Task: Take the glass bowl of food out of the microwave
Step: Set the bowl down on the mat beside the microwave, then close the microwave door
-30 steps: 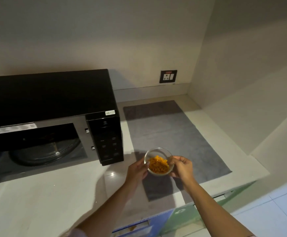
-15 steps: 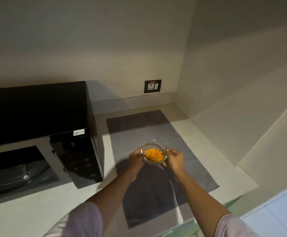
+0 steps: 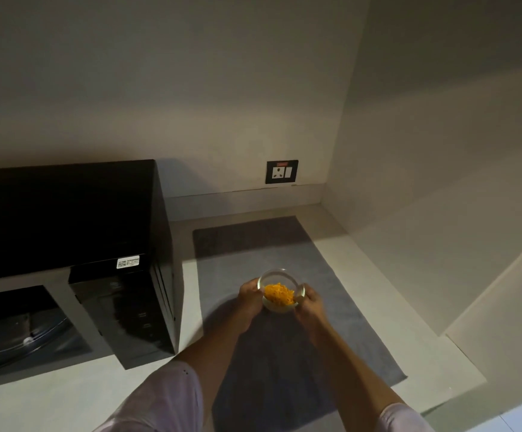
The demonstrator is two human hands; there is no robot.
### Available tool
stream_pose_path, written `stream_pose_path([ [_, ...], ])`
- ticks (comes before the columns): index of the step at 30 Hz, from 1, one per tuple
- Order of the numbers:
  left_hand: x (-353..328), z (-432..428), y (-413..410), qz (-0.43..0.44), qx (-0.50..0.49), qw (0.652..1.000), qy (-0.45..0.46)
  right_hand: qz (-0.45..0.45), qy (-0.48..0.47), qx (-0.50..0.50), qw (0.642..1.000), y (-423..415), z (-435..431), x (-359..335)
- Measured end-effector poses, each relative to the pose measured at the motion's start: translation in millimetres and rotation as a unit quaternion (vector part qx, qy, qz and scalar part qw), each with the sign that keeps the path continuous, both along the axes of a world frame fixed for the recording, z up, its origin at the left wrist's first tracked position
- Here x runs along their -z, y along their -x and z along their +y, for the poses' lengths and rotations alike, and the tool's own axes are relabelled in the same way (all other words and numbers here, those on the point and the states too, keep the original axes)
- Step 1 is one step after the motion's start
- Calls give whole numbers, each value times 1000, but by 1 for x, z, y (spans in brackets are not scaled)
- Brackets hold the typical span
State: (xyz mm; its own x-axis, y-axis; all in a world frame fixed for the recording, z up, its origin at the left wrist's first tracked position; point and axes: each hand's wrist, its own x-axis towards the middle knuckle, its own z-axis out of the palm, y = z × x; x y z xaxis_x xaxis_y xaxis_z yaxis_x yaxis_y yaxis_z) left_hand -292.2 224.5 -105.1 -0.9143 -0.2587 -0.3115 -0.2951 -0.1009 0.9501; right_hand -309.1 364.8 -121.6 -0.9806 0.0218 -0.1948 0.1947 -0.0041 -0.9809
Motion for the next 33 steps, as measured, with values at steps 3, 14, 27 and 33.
stream_pose_path([
  [3, 6, 0, 1, 23, -3, 1000, 7, 19, 18, 6, 1000, -4, -1, 11],
  [14, -5, -11, -17, 14, 3, 993, 114, 22, -62, 59, 996, -15, -5, -13],
  [27, -105, -60, -124, 230, 4, 969, 93, 341, -6, -22, 940, -90, -85, -140],
  [33, -155, -132, -194, 311, -78, 932, 170, 406, 60, -146, 900, -145, -155, -192],
])
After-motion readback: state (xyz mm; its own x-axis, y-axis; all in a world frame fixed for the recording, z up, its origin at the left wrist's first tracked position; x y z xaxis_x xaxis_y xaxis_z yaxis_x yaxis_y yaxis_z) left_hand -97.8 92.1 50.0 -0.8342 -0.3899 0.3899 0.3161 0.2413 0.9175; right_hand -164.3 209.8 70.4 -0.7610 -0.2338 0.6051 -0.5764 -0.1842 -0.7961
